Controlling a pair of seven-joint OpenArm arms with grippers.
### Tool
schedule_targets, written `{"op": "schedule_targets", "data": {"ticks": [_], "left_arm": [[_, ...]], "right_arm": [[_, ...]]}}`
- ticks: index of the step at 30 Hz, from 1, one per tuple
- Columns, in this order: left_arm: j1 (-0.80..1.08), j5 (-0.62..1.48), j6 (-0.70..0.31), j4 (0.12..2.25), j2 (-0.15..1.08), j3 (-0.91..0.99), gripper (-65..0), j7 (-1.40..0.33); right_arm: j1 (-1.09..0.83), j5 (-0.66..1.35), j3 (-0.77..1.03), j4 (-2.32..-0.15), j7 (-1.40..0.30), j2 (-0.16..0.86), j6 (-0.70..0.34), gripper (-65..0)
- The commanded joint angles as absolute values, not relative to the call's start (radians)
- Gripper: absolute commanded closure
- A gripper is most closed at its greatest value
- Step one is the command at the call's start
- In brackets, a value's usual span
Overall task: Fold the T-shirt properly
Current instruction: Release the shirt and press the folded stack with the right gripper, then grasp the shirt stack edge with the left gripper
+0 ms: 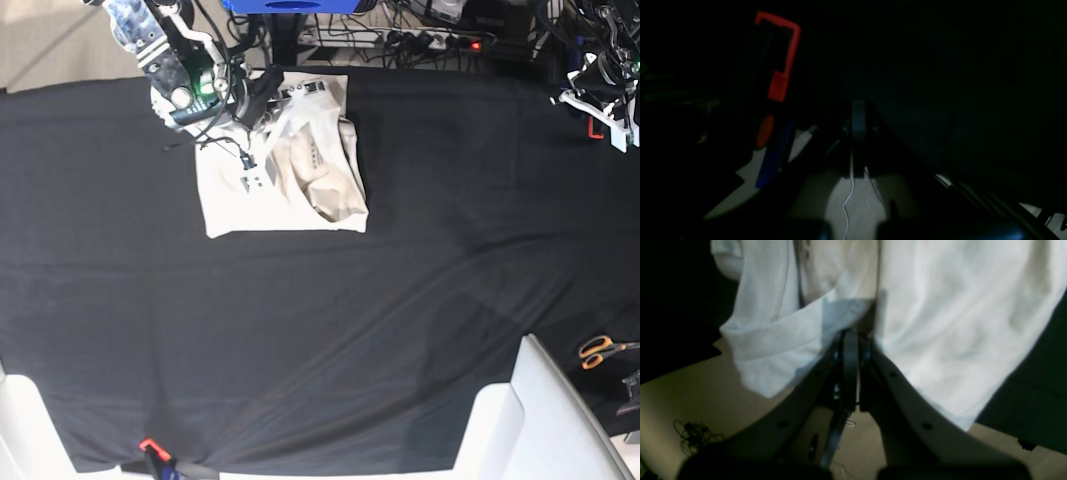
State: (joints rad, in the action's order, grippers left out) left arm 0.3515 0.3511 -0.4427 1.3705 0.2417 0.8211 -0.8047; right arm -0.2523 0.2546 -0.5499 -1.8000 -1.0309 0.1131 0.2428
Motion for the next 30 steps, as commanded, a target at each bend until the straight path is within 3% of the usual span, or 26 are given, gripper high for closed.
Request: {"op": "schedule_targets", "data": {"ticks": [1, 15, 25, 30], "left_arm": [[0.352, 0.360, -0.441, 1.383, 0.262, 0.828, 0.0, -0.794], [0.351, 0.358, -0.441, 1.385, 0.265, 0.828, 0.0, -0.794], [0.349, 0.360, -0.441, 1.395, 0.266, 0.707, 0.0, -0.794], [0.302, 0.360, -0.441, 1.386, 0.260, 0.644, 0.0, -0.794]], "right_arm": [[-0.249, 0.255, -0.552, -1.817, -1.018, 0.108, 0.240, -0.2], [-0.231, 0.260, -0.642, -1.715, -0.975, 0.053, 0.237, -0.3], [-0.165, 0.260, -0.644, -1.564, -0.946, 0.018, 0.027, -0.3], [-0.140, 0.254, -0.654, -1.504, -0.944, -0.013, 0.012, -0.2]]}}
